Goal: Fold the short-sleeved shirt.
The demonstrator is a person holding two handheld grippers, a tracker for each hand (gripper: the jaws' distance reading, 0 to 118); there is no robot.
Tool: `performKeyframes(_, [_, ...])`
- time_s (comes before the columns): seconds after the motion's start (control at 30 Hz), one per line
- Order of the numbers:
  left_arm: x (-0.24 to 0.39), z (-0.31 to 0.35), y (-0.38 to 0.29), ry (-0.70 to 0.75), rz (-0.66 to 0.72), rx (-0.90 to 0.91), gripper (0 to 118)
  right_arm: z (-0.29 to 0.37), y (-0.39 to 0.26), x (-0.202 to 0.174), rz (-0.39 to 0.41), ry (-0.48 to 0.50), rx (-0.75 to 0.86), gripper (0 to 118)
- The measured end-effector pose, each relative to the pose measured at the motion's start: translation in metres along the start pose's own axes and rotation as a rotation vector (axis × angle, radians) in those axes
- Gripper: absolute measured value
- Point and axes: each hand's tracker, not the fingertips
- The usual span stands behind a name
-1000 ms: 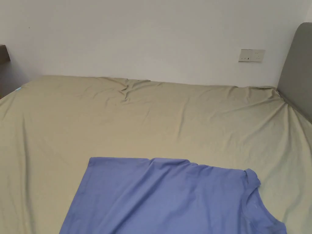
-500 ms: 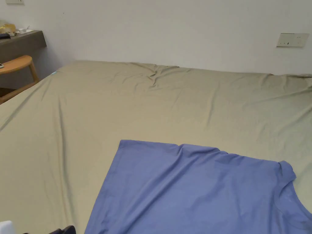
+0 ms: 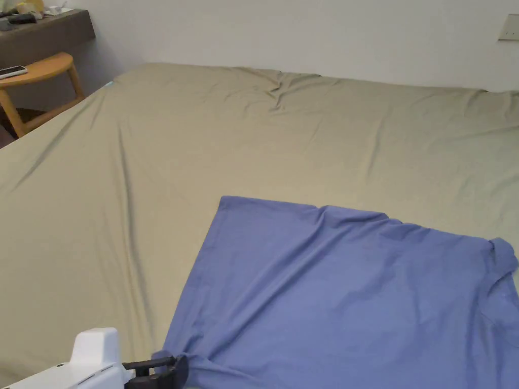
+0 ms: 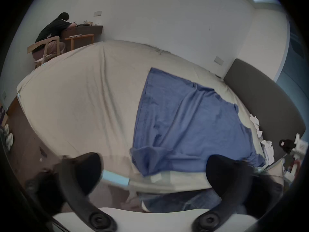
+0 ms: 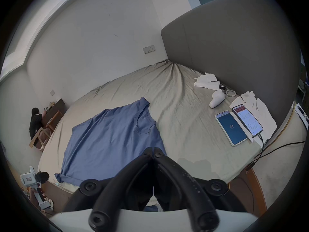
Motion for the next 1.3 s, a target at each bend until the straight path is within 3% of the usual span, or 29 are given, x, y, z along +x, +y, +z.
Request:
performKeyframes(0.03, [-0.002,0.001,0.002,-0.088,-0.01,0.043,111,0.005,0.002,-0.006,0.009,0.004,0.0,1])
performKeyframes(0.13, [0.013,-0.017,0.005,0.019,-0.059,-0.069,117,0.007,0.001,-0.009,0.014,0.006,-0.012,1])
performKeyframes(0.2, [0.014,-0.026,0.006,0.025,-0.082,-0.063,108,0.011,-0.001,-0.013,0.011,0.008,-0.014,1])
performKeyframes(0.23, [0.008,-0.039,0.001,0.025,-0.086,-0.069,94,0.011,-0.002,-0.012,0.026,0.001,-0.013,1])
performKeyframes(0.27, [0.007,-0.044,0.002,0.024,-0.091,-0.087,68,0.011,-0.004,-0.012,0.034,-0.001,-0.019,1])
performKeyframes(0.3, [0.006,-0.046,0.002,0.02,-0.082,-0.119,1,0.01,-0.001,-0.002,0.036,-0.014,-0.016,1])
performKeyframes(0.63, [0.014,-0.029,-0.002,-0.028,-0.015,-0.096,5,0.001,-0.009,0.022,0.009,-0.02,-0.048,1])
performKeyframes(0.77, [0.013,-0.025,0.0,-0.033,-0.02,-0.069,5,-0.008,-0.011,0.005,0.04,0.002,-0.045,4])
performKeyframes(0.8, [0.013,-0.023,0.001,-0.038,-0.019,-0.065,5,-0.017,-0.012,0.007,0.063,0.009,-0.073,41])
performKeyframes(0.83, [0.013,-0.021,0.001,-0.049,-0.017,-0.043,5,-0.028,-0.012,0.005,0.1,0.021,-0.118,95])
performKeyframes(0.87, [0.012,-0.021,0.002,-0.055,-0.009,-0.033,5,-0.042,-0.014,0.006,0.134,0.004,-0.173,118])
performKeyframes(0.9, [0.02,-0.022,0.0,-0.058,0.005,-0.034,5,-0.043,-0.017,0.007,0.157,0.019,-0.21,105])
performKeyframes(1.0, [0.019,-0.021,0.001,-0.066,0.046,-0.024,4,-0.064,-0.015,0.011,0.189,0.029,-0.278,99])
performKeyframes(1.03, [0.019,-0.021,0.002,-0.067,0.046,-0.025,5,-0.066,-0.016,0.011,0.194,0.014,-0.315,91])
performKeyframes(1.07, [0.018,-0.021,0.002,-0.064,0.047,-0.025,5,-0.065,-0.017,0.011,0.204,0.008,-0.345,78])
performKeyframes(1.17, [0.018,-0.018,0.003,-0.054,0.033,-0.03,4,-0.088,-0.047,0.038,0.197,0.012,-0.352,20])
performKeyframes(1.2, [0.018,-0.018,0.003,-0.055,0.027,-0.036,4,-0.086,-0.052,0.039,0.182,0.01,-0.358,8])
performKeyframes(1.3, [0.016,-0.014,0.002,-0.043,0.012,-0.037,4,-0.078,-0.059,0.043,0.096,0.036,-0.351,7])
